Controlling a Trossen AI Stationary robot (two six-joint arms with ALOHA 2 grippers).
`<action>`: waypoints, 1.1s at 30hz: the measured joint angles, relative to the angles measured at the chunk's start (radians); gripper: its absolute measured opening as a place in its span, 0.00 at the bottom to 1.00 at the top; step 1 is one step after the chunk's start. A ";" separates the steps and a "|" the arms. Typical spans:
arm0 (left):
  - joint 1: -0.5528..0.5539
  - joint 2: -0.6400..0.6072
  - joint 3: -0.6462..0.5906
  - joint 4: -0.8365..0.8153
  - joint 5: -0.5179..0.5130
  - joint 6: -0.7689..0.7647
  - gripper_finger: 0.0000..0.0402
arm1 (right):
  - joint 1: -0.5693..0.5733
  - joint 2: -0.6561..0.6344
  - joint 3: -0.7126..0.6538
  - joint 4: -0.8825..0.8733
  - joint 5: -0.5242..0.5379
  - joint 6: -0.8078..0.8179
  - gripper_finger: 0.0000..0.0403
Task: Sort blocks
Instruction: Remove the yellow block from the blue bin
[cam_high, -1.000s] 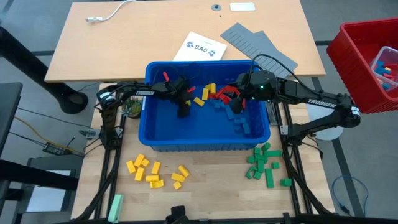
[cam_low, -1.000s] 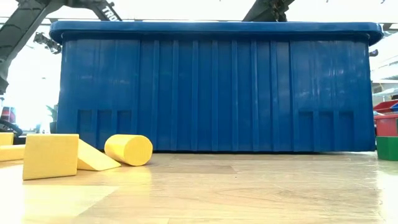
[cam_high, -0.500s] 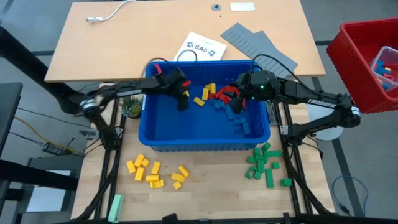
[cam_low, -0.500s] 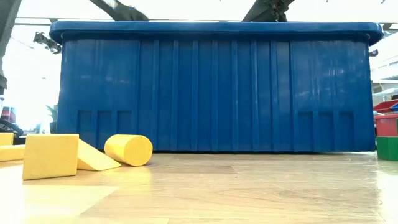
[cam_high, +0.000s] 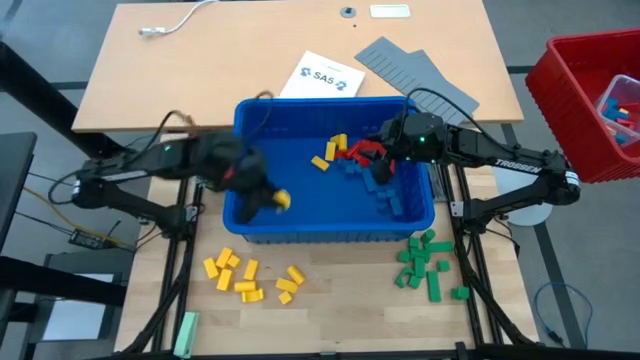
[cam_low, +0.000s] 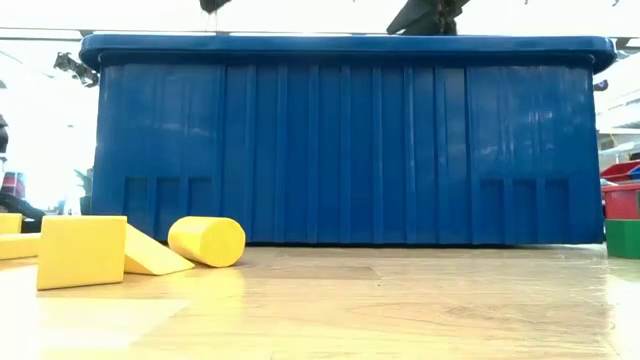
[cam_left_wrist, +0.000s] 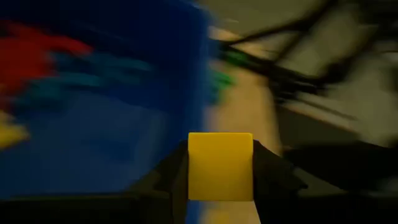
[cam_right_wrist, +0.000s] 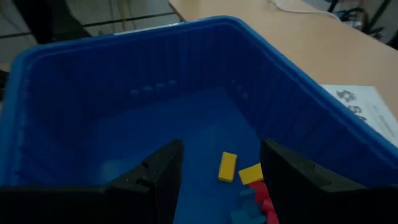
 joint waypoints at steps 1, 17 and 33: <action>-0.050 -0.014 0.000 0.000 0.010 -0.046 0.35 | 0.000 0.000 0.000 0.000 -0.011 0.000 0.49; -0.731 0.184 -0.010 -0.203 -0.417 -0.719 0.35 | 0.007 0.000 0.000 0.001 -0.046 -0.013 0.49; -0.769 0.433 -0.254 -0.249 -0.582 -0.816 0.36 | 0.007 0.000 0.000 0.004 -0.050 -0.026 0.49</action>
